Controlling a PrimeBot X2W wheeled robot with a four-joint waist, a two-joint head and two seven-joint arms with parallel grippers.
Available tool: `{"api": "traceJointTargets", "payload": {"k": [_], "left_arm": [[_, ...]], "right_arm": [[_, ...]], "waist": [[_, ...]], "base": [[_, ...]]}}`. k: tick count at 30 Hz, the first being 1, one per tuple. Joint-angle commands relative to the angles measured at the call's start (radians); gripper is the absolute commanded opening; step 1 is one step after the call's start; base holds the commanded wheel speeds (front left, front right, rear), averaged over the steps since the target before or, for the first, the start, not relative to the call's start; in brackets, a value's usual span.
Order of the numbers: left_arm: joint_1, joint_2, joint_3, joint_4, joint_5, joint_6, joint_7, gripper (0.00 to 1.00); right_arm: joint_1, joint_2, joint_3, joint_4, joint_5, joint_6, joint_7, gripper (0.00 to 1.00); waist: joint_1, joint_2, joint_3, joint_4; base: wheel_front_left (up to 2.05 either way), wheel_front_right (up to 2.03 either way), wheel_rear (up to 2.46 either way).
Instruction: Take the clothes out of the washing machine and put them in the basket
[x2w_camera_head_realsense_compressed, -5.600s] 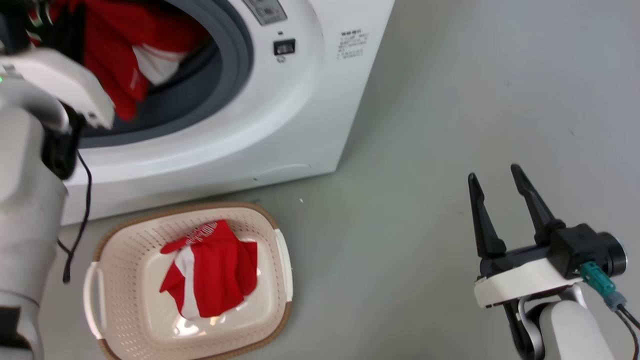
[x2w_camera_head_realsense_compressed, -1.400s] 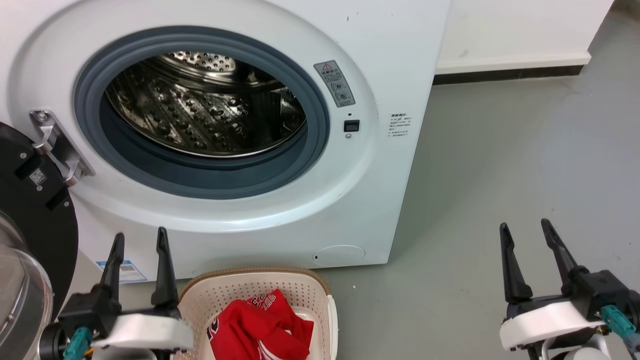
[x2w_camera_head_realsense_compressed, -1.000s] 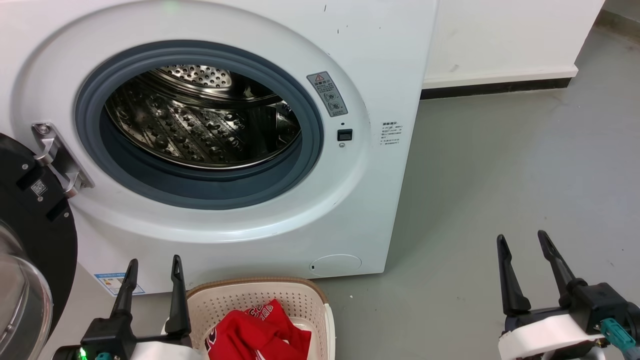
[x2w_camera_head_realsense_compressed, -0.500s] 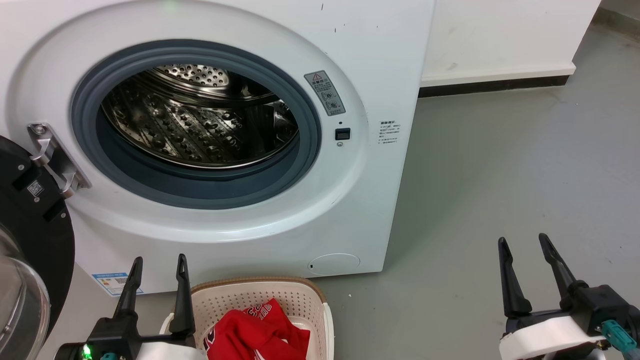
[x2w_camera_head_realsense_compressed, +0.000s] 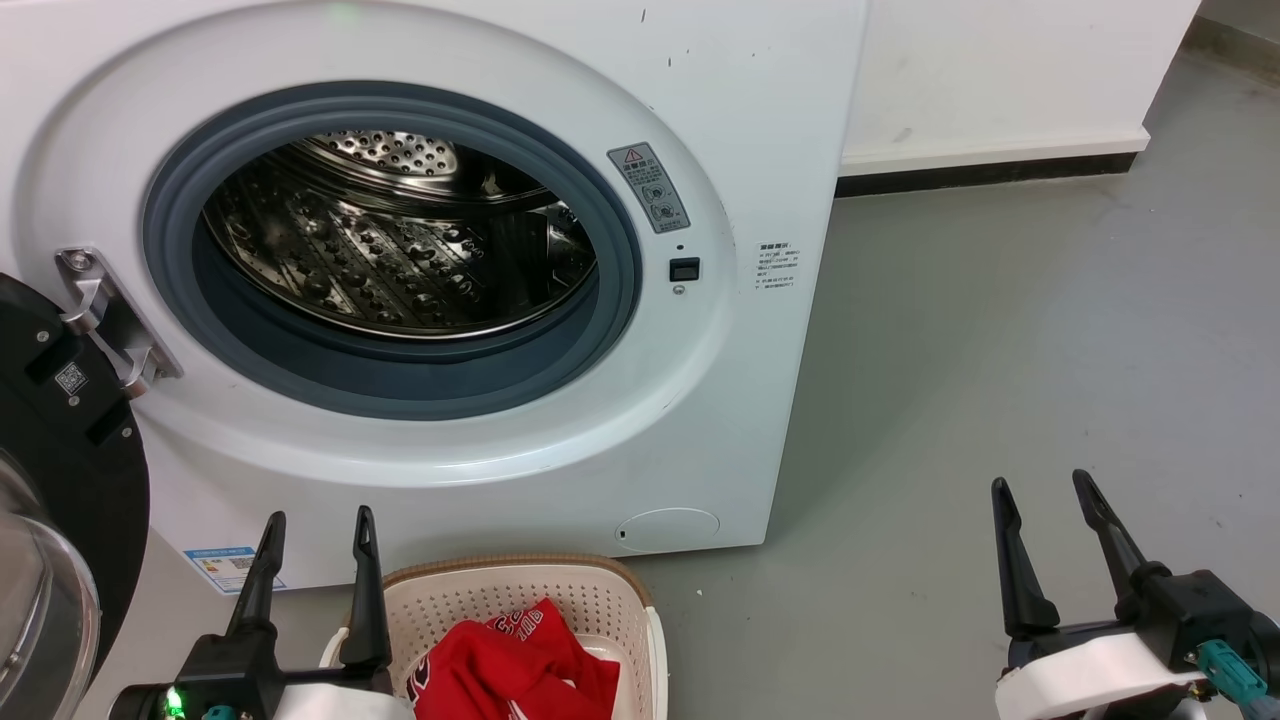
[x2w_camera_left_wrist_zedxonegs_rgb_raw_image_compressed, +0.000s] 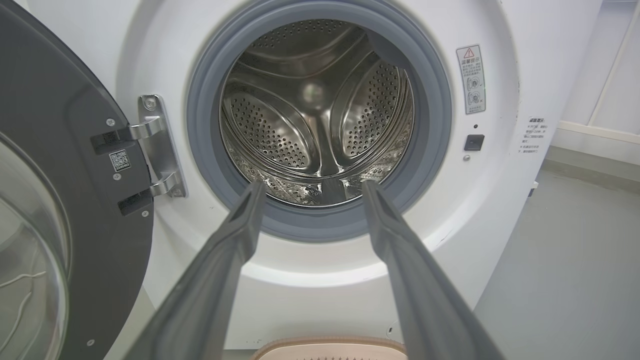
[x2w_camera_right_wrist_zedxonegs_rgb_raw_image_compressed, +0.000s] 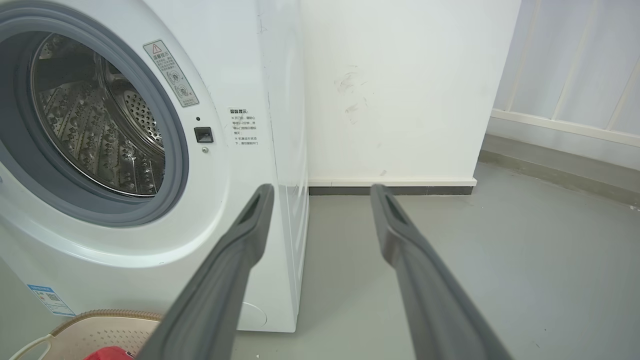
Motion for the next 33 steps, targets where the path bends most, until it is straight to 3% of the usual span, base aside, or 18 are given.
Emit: {"api": "traceJointTargets", "payload": {"k": [1, 6, 7, 10, 33], "left_arm": [[0.012, -0.002, -0.001, -0.004, 0.006, 0.003, -0.003, 1.00], [0.011, -0.003, -0.010, 0.003, -0.009, -0.010, -0.003, 1.00], [0.000, -0.001, -0.010, 0.002, -0.006, -0.009, 0.000, 0.00], [-0.003, -0.002, -0.009, 0.031, -0.020, -0.010, 0.006, 0.00], [-0.066, -0.002, 0.008, 0.091, -0.464, -0.036, 0.115, 0.00]], "right_arm": [[-0.008, 0.001, 0.000, 0.002, 0.003, -0.001, -0.002, 1.00], [-0.004, 0.001, 0.001, 0.005, 0.007, -0.001, -0.002, 1.00], [0.000, 0.000, 0.002, 0.005, 0.006, 0.000, 0.000, 0.00], [0.007, 0.000, 0.005, 0.025, 0.016, 0.000, 0.002, 0.00], [-0.037, -0.015, -0.003, 0.053, 0.487, 0.000, 0.097, 0.00]], "waist": [[0.0000, 0.0000, 0.000, 0.000], [0.0000, 0.0000, -0.001, 0.003], [0.0000, 0.0000, -0.001, 0.003], [0.0000, 0.0000, -0.001, 0.003], [0.0000, 0.0000, -0.001, 0.020]], "base": [[0.00, 0.00, 0.00], [0.00, 0.00, 0.00], [0.00, 0.00, 0.00], [0.00, 0.00, 0.00], [0.00, 0.00, 0.00]]}}
